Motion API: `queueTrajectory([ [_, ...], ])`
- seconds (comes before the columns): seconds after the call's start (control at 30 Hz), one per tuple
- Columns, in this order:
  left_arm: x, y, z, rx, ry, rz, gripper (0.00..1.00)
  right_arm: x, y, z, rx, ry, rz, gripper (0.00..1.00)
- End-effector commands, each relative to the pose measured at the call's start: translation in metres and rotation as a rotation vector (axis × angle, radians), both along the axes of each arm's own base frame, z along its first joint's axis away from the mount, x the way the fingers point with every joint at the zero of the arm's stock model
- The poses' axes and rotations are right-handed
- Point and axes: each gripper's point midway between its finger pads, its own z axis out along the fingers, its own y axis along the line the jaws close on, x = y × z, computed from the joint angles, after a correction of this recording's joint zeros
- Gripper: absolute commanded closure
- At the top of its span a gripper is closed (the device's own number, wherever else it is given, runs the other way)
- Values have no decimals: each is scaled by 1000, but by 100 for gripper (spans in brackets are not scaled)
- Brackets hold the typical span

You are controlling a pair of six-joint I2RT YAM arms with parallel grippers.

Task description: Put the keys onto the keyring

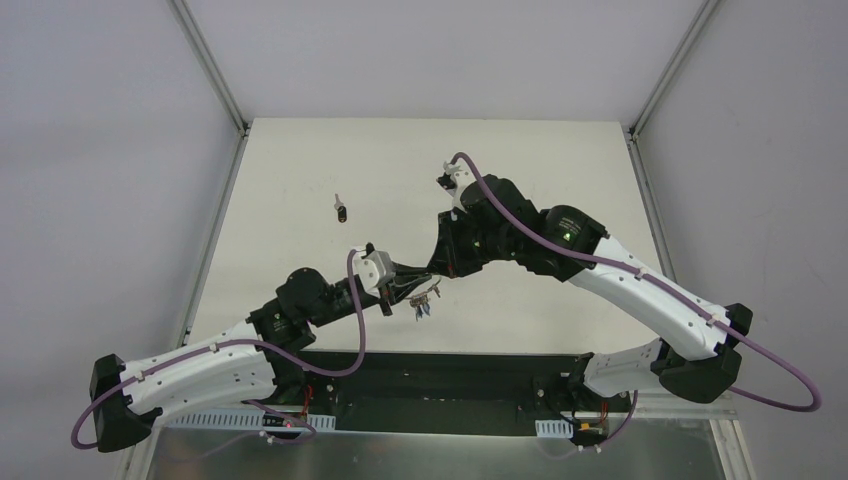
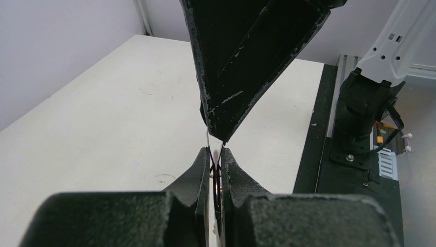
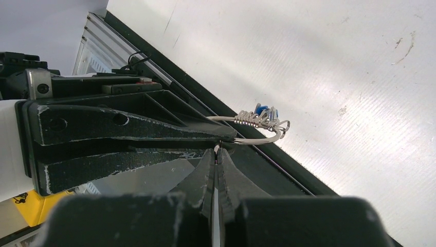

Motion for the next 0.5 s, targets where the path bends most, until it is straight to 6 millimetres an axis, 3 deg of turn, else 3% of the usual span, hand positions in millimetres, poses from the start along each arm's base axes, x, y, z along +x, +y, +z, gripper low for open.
queueTrajectory([
  [0.0, 7, 7, 22, -65, -34, 49, 100, -6, 4, 21, 80, -24, 26, 100],
  [0.47, 21, 16, 32, -116, 45, 152, 100, -9, 2, 10, 73, -43, 61, 100],
])
